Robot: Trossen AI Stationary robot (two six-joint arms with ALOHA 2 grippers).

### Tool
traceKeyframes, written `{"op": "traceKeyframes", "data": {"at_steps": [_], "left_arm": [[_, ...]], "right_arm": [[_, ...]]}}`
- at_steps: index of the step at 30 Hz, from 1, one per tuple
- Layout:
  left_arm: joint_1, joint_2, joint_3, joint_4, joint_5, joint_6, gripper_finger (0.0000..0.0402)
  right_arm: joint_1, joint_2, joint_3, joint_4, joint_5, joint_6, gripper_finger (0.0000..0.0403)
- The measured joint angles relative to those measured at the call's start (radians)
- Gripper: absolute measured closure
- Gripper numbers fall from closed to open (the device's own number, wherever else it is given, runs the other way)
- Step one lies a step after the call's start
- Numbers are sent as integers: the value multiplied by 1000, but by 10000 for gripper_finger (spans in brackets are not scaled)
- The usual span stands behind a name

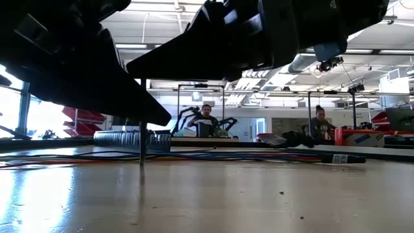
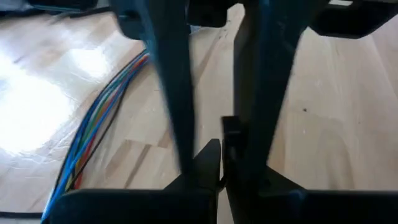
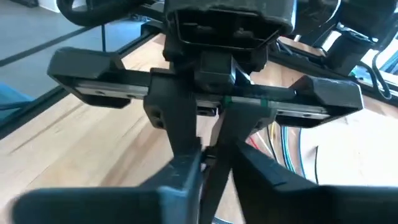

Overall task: Ziptie cables
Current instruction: Wrap the cable wires with the black zip tie

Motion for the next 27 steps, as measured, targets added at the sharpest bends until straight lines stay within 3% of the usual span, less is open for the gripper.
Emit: {"op": "traceKeyframes", "data": {"at_steps": [3,13,27], "left_arm": [[-17,0,0,0,-39,1,402],[-108,0,0,-5,-314,45,388],[-90,37,0,-22,-294,-35,401]], "right_arm": [[1,0,0,1,21,-8,392],[3,0,0,50,68,98,400],[-1,1,-2,52,55,103,391]]}}
